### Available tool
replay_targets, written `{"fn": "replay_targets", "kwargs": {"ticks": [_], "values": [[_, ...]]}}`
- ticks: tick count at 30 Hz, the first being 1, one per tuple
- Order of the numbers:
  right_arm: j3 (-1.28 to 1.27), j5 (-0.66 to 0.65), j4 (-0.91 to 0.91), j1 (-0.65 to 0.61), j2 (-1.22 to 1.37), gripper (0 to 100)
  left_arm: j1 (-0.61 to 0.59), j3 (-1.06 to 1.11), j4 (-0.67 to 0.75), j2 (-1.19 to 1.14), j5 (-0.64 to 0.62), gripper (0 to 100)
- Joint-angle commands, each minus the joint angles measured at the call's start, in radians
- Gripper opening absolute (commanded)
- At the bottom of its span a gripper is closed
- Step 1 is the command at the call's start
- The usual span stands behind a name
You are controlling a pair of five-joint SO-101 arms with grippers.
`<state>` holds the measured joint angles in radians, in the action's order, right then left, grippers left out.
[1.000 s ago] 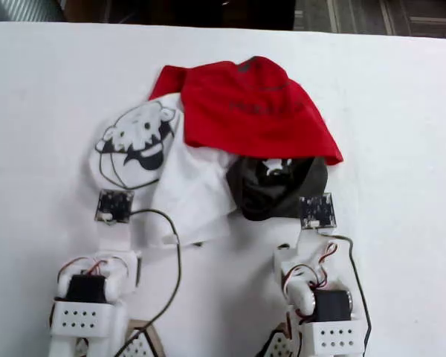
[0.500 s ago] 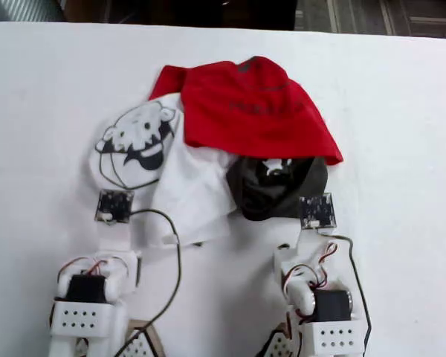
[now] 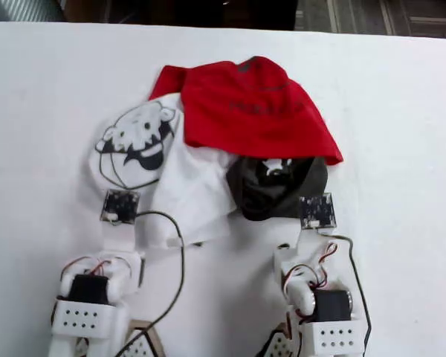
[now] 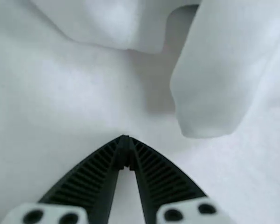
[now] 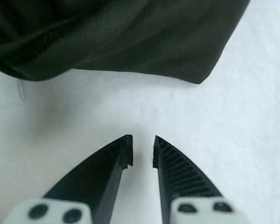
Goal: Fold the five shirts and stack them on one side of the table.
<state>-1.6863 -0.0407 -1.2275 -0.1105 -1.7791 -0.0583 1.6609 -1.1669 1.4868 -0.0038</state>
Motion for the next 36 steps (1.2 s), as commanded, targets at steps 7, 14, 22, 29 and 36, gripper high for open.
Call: {"fn": "replay_targets", "kwargs": {"ticks": [7,14,22,29,36], "values": [[0.025,-0.008,0.472,-0.008,-0.008,8.0,0.014,-0.027,0.018,-0.002,-0.002,3],[0.313,-0.009,0.387,-0.008,-0.001,7.7,-0.095,-0.119,0.054,0.000,0.359,3],[0.437,-0.009,0.058,-0.027,0.001,8.0,-0.307,-0.154,0.272,-0.002,0.718,3],[0.549,-0.002,-0.016,-0.050,0.005,7.7,-0.408,-0.329,0.334,-0.012,0.376,8],[0.861,-0.002,-0.016,-0.048,0.259,7.7,-0.265,-0.631,0.313,-0.416,0.295,20]]}}
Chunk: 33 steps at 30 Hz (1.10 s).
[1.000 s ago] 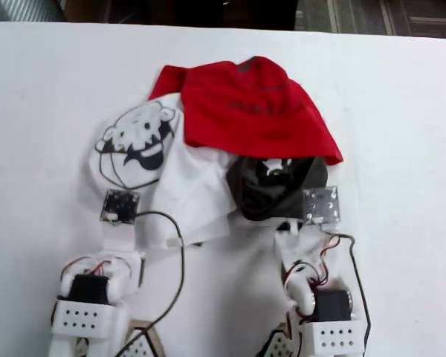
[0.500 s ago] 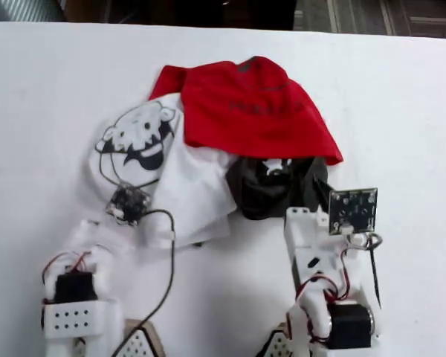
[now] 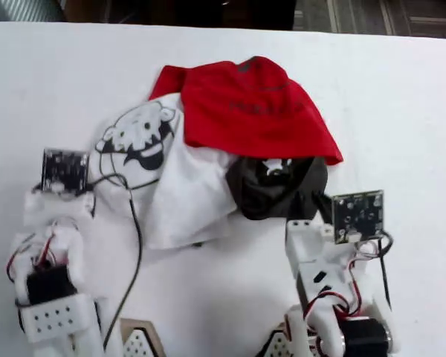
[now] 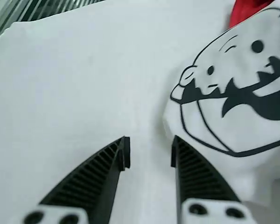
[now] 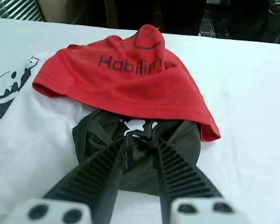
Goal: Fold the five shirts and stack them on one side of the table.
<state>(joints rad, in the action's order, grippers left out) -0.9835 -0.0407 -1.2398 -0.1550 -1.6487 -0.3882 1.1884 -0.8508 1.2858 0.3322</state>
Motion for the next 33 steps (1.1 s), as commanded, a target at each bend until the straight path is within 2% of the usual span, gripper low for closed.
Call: {"fn": "replay_targets", "kwargs": {"ticks": [1,6,9,16,19,22,25,28,31,33], "values": [[0.206,-0.002,-0.005,-0.004,0.193,7.7,0.087,-0.225,-0.035,-0.311,-0.069,20],[0.358,-0.002,-0.061,-0.004,0.542,7.7,0.216,-0.601,-0.325,-0.686,-0.163,20],[0.364,-0.008,-0.079,-0.004,0.723,7.7,0.276,-0.723,-0.408,-0.818,-0.161,20],[0.370,-0.041,-0.107,0.015,0.983,8.0,0.293,-0.753,-0.347,-1.042,-0.158,20],[0.373,-0.247,-0.074,0.019,1.036,8.0,0.341,-0.754,-0.279,-1.094,-0.147,20],[0.377,-0.394,-0.065,0.047,1.063,8.3,0.439,-0.782,-0.245,-1.119,-0.058,20],[0.393,-0.414,-0.105,0.122,1.069,15.6,0.520,-0.877,-0.244,-1.140,-0.058,20],[0.414,-0.420,-0.136,0.206,1.064,23.0,0.537,-1.015,-0.259,-1.178,-0.121,22],[0.436,-0.420,-0.140,0.275,1.064,22.1,0.537,-1.155,-0.301,-1.241,-0.176,30],[0.443,-0.420,-0.140,0.305,1.064,21.9,0.542,-1.245,-0.333,-1.298,-0.206,30]]}}
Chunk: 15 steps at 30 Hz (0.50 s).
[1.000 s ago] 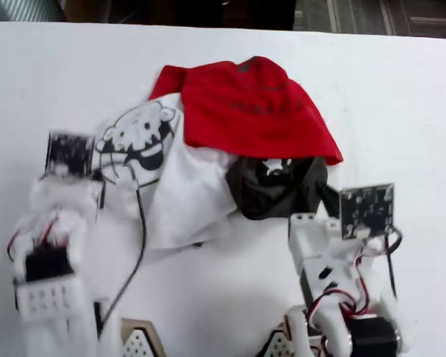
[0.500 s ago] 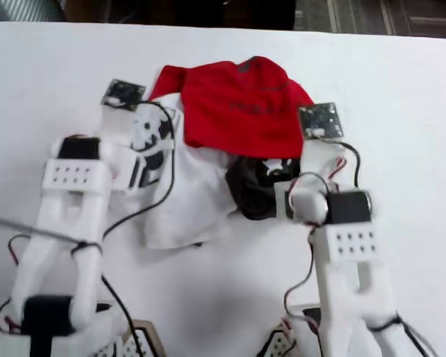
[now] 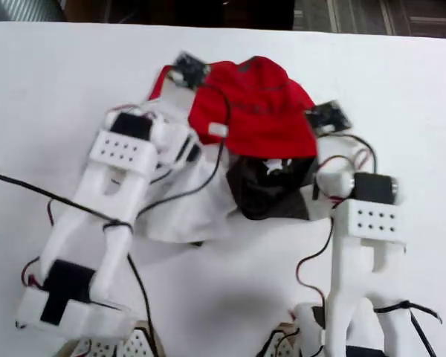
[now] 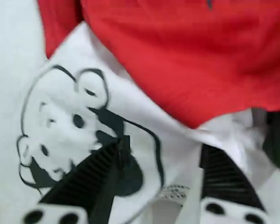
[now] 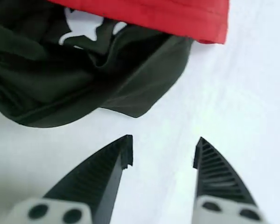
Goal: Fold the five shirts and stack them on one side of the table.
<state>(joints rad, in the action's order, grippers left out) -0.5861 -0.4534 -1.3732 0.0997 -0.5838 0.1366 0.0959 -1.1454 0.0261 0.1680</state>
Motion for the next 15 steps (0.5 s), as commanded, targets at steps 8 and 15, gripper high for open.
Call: {"fn": "replay_targets", "kwargs": {"ticks": [8,15], "values": [[0.052,-0.008,-0.048,0.074,-0.001,21.9,0.018,-0.472,-0.107,-0.336,-0.132,31],[0.052,-0.008,-0.045,0.074,-0.001,21.9,0.012,-0.949,-0.465,-0.384,-0.164,30]]}}
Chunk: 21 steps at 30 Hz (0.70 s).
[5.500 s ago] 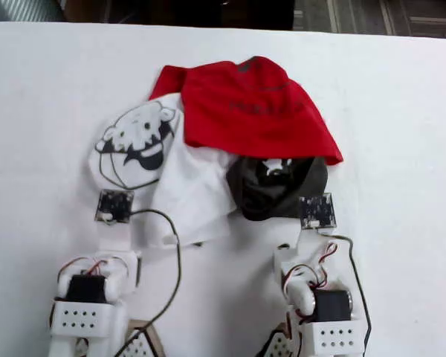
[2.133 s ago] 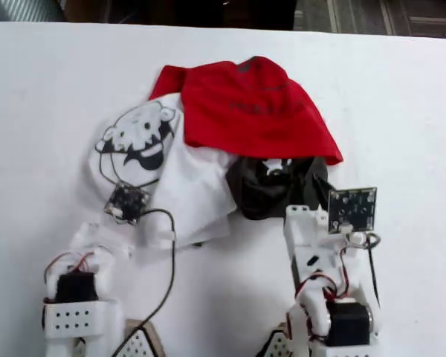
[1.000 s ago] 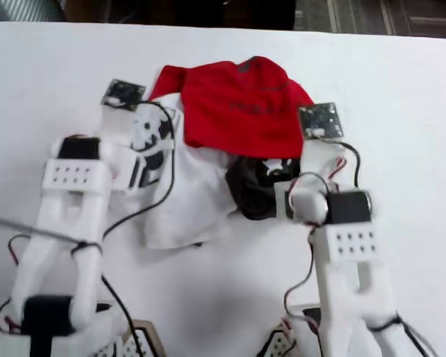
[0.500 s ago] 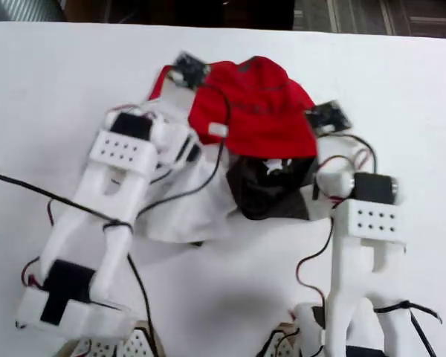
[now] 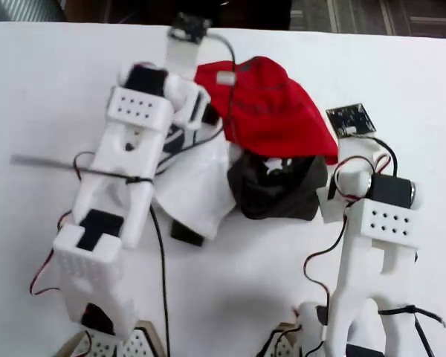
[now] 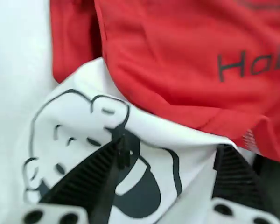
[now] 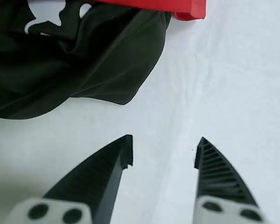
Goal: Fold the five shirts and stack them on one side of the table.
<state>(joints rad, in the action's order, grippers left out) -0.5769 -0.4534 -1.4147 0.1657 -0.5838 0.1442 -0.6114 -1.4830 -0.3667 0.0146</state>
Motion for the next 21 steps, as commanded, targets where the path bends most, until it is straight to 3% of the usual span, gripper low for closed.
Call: {"fn": "replay_targets", "kwargs": {"ticks": [1,5,10,12,21], "values": [[0.044,-0.008,-0.004,0.008,-0.001,21.9,0.006,-0.309,-0.166,0.005,-0.012,30],[0.046,-0.008,-0.005,0.008,-0.001,21.9,0.012,-0.409,-0.244,0.000,-0.054,30],[0.046,-0.008,-0.008,0.008,-0.001,21.9,0.011,-0.323,-0.235,-0.040,-0.480,31],[0.046,-0.008,-0.008,0.008,-0.001,21.9,0.014,-0.263,-0.215,-0.091,-0.571,31],[0.046,-0.009,-0.010,0.007,-0.001,21.9,0.035,-0.213,-0.104,-0.387,-0.597,31]]}}
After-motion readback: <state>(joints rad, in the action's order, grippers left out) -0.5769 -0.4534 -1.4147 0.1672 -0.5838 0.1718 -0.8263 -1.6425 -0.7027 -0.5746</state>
